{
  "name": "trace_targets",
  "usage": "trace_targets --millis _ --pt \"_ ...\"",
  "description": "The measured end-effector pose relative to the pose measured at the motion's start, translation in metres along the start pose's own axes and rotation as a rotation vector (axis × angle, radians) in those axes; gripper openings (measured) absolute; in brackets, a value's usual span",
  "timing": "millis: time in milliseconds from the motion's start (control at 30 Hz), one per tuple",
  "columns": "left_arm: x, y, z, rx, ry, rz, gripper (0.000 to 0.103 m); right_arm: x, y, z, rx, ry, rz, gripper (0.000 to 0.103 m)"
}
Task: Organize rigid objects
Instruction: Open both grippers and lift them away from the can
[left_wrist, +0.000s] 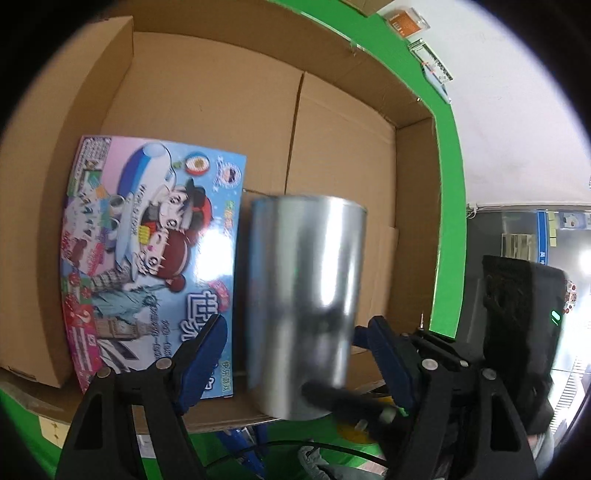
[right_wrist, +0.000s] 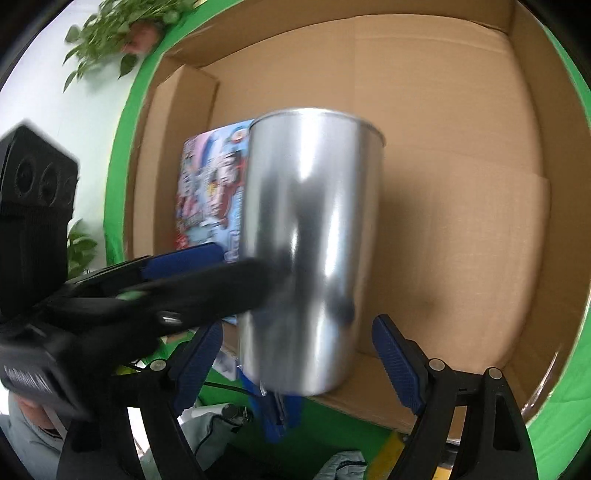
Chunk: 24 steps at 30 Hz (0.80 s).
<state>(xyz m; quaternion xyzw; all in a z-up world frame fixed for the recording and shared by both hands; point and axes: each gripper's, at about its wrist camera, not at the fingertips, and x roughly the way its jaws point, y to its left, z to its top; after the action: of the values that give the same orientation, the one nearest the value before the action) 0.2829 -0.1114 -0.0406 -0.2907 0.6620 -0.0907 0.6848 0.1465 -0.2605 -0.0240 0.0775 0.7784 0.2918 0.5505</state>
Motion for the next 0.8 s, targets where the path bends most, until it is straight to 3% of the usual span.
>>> trace_targets --millis 100,233,433,567,633,733,800 --pt "-0.007 0.006 -0.002 0.004 -0.001 -0.011 0.077 0.001 -0.013 0.006 0.037 0.000 -0.007 0.082" --pt "-0.016 0.014 -0.010 -0.006 -0.006 -0.021 0.077 0.014 -0.011 0.014 -0.005 -0.010 -0.022 0.078" --pt "-0.045 0.012 -0.031 0.067 -0.053 0.012 0.077 0.024 0.020 0.003 0.000 -0.036 -0.024 0.080" --pt "-0.088 0.004 -0.052 0.139 -0.229 0.083 0.077 0.003 0.028 -0.007 0.049 -0.130 0.040 0.083" --pt "-0.110 0.000 -0.063 0.163 -0.325 0.109 0.078 -0.015 0.035 -0.016 0.043 -0.207 0.045 0.102" --pt "-0.145 -0.002 -0.084 0.181 -0.445 0.145 0.079 -0.040 0.048 -0.032 0.023 -0.295 -0.007 0.102" --pt "-0.160 -0.002 -0.096 0.195 -0.481 0.177 0.079 -0.052 0.058 -0.047 0.010 -0.339 -0.074 0.102"
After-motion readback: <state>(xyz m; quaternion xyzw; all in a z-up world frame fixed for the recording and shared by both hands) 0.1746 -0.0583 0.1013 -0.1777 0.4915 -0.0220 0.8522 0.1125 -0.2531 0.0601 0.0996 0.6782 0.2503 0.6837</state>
